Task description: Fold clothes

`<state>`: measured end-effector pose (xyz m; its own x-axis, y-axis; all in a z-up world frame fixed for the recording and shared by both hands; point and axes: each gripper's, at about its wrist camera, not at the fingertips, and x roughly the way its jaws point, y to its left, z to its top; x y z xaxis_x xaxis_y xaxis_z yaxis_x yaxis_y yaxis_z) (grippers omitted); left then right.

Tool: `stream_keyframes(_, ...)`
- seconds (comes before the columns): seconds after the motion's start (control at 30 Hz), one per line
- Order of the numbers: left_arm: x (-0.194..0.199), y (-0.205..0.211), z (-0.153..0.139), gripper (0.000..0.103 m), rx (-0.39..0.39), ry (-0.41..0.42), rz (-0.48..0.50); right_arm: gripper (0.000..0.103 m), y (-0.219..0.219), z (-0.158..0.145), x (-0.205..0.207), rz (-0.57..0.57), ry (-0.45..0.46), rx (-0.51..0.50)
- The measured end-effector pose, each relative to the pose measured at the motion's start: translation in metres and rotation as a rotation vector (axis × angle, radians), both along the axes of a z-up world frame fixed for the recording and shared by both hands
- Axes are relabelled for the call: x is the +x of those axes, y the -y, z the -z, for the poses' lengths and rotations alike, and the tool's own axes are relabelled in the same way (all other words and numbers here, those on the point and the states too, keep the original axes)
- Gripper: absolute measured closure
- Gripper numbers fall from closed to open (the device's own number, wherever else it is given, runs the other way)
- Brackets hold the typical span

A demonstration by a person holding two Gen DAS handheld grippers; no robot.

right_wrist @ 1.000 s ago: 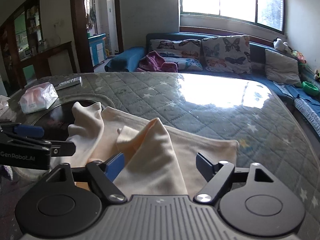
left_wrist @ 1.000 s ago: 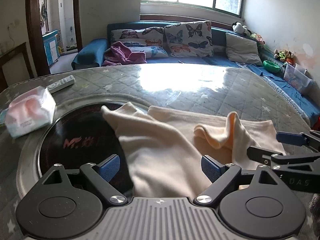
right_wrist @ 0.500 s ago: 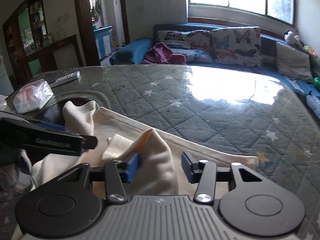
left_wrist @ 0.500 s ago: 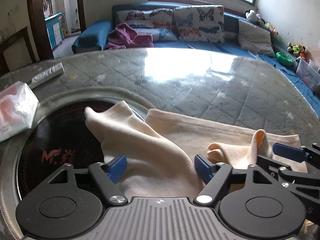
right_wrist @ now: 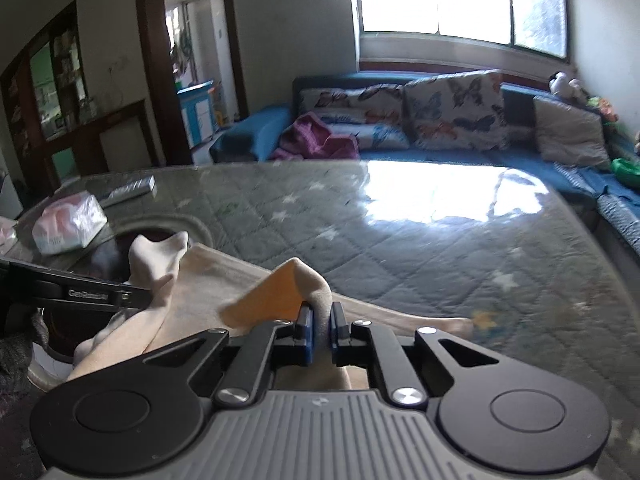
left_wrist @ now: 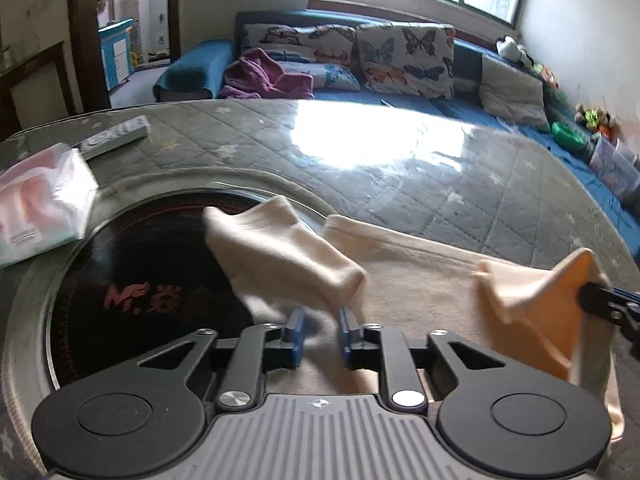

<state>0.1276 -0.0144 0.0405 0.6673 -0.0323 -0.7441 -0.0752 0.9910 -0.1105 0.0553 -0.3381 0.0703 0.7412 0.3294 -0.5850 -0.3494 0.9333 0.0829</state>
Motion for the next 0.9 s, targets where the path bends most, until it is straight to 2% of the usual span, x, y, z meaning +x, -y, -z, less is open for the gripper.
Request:
stream_keyframes(0.23,-0.034,-0.027,-0.013,0.096,-0.017,0.041,-0.054,0.096,0.038,-0.023,-0.038,0.093,0.062,0.009)
stream_keyframes(0.4,-0.051,-0.026,-0.023,0.093,-0.058,0.057,-0.013,0.096,0.063,-0.03,-0.064,0.166,0.089,0.02)
stream_keyframes(0.5,-0.053,-0.01,-0.028,0.083,-0.065,0.06,0.042,0.096,0.071,-0.031,-0.077,0.191,0.097,0.015)
stream_keyframes(0.53,-0.052,-0.004,-0.027,0.072,-0.058,0.058,0.056,0.096,0.074,-0.031,-0.082,0.198,0.096,0.013)
stream_keyframes(0.57,-0.051,0.003,-0.026,0.057,-0.049,0.055,0.068,0.096,0.077,-0.03,-0.086,0.205,0.095,0.011)
stream_keyframes(0.6,-0.05,0.008,-0.024,0.052,-0.041,0.047,0.079,0.096,0.079,-0.029,-0.09,0.212,0.093,0.01)
stream_keyframes(0.67,-0.049,0.018,-0.018,0.051,-0.024,0.029,0.1,0.096,0.083,-0.028,-0.097,0.224,0.089,0.01)
stream_keyframes(0.73,-0.047,0.026,-0.012,0.052,-0.009,0.006,0.121,0.096,0.087,-0.026,-0.101,0.232,0.082,0.011)
stream_keyframes(0.77,-0.047,0.026,-0.008,0.057,-0.003,-0.006,0.118,0.096,0.088,-0.025,-0.103,0.235,0.078,0.011)
stream_keyframes(0.8,-0.047,0.027,-0.005,0.065,0.004,-0.019,0.111,0.096,0.09,-0.024,-0.105,0.239,0.074,0.012)
stream_keyframes(0.83,-0.048,0.025,-0.002,0.086,-0.005,-0.027,0.111,0.096,0.092,-0.022,-0.107,0.242,0.07,0.012)
stream_keyframes(0.87,-0.051,0.022,-0.003,0.094,-0.016,-0.025,0.109,0.096,0.093,-0.022,-0.108,0.244,0.068,0.013)
stream_keyframes(0.9,-0.054,0.018,-0.003,0.097,-0.027,-0.021,0.106,0.096,0.095,-0.021,-0.11,0.245,0.065,0.013)
